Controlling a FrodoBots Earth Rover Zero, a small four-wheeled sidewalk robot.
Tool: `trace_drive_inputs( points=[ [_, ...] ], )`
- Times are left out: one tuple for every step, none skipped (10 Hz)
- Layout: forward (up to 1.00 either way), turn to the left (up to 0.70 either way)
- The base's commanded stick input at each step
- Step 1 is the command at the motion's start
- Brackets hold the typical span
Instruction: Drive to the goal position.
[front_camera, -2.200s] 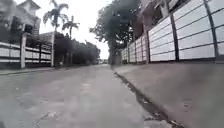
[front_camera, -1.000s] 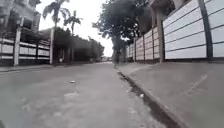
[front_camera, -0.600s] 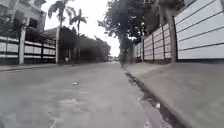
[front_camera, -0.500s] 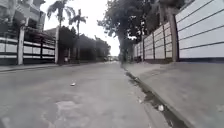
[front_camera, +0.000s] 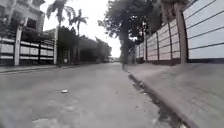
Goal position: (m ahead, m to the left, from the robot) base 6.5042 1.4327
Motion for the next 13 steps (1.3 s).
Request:
trace_drive_inputs(
  points=[
    [1.00,-0.33],
    [1.00,-0.37],
    [1.00,-0.06],
    [1.00,-0.01],
    [1.00,0.00],
    [1.00,0.00],
    [1.00,0.00],
    [1.00,0.00],
    [1.00,0.00],
    [1.00,0.00],
    [1.00,0.00],
    [1.00,0.00],
    [1.00,-0.18]
  ],
)
